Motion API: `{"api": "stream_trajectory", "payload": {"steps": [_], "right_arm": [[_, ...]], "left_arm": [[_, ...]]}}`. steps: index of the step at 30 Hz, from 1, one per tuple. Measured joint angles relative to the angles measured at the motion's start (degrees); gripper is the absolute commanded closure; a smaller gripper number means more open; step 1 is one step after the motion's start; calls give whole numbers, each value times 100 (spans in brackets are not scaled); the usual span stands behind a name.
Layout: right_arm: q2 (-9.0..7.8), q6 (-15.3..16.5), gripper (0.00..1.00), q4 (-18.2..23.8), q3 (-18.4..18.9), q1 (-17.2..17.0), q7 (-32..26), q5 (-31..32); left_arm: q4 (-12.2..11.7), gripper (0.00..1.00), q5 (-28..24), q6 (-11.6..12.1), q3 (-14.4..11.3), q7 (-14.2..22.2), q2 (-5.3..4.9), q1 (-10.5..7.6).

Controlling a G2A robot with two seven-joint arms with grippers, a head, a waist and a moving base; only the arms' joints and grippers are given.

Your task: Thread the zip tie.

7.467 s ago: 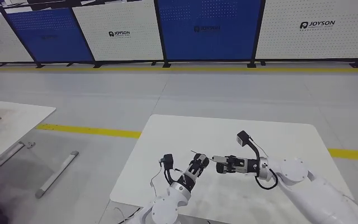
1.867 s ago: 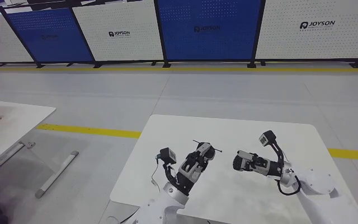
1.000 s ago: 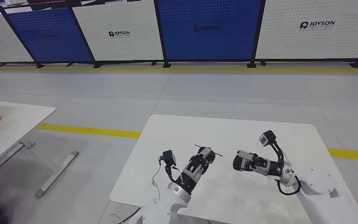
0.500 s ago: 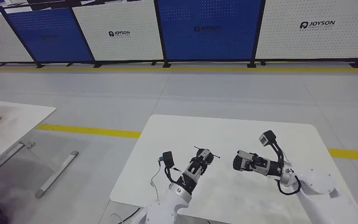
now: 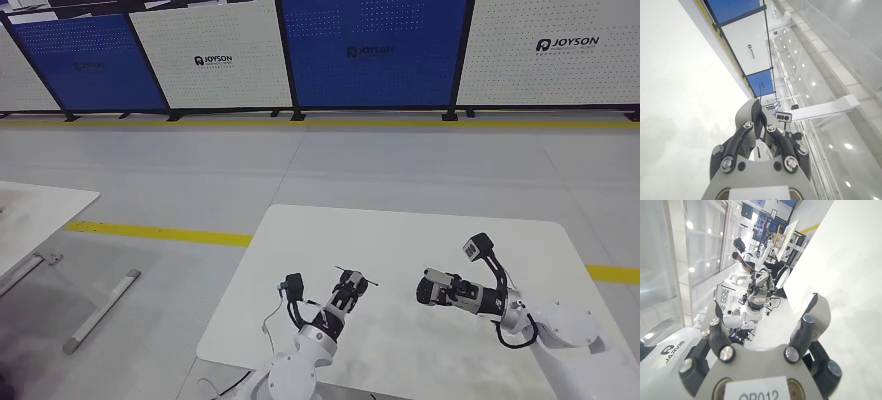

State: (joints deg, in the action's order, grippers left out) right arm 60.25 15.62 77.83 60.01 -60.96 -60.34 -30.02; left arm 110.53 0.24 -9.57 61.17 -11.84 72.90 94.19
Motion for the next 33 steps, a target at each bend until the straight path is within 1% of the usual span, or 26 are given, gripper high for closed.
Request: {"api": "stream_trajectory", "payload": {"steps": [3,4,12,14,17,18,20,23,24,26,27,28,30,33], "right_arm": [[0,0,0,0,0,0,0,0],[0,0,0,0,0,0,0,0],[0,0,0,0,0,0,0,0],[0,0,0,0,0,0,0,0],[0,0,0,0,0,0,0,0],[0,0,0,0,0,0,0,0],[0,0,0,0,0,0,0,0],[0,0,0,0,0,0,0,0],[0,0,0,0,0,0,0,0],[0,0,0,0,0,0,0,0],[0,0,0,0,0,0,0,0],[0,0,0,0,0,0,0,0],[0,0,0,0,0,0,0,0],[0,0,0,0,0,0,0,0]], "left_arm": [[-195,100,320,-236,-29,162,-13,-89],[-210,100,343,-252,-30,162,-12,-105],[-204,100,325,-240,-29,148,-10,-106],[-160,100,252,-166,-27,168,-3,-122],[29,100,138,72,-6,275,-1,-103],[125,100,175,127,11,396,-14,-82],[291,100,265,153,61,640,-42,-48],[617,100,512,5,193,1089,-99,-43],[778,100,616,-84,250,1275,-122,-43],[1040,100,768,-216,344,1519,-156,-26],[1220,100,817,-294,405,1667,-175,1],[1351,100,806,-344,455,1751,-185,25],[1576,100,682,-431,566,1754,-193,87],[1620,100,619,-450,591,1692,-189,110]]}}
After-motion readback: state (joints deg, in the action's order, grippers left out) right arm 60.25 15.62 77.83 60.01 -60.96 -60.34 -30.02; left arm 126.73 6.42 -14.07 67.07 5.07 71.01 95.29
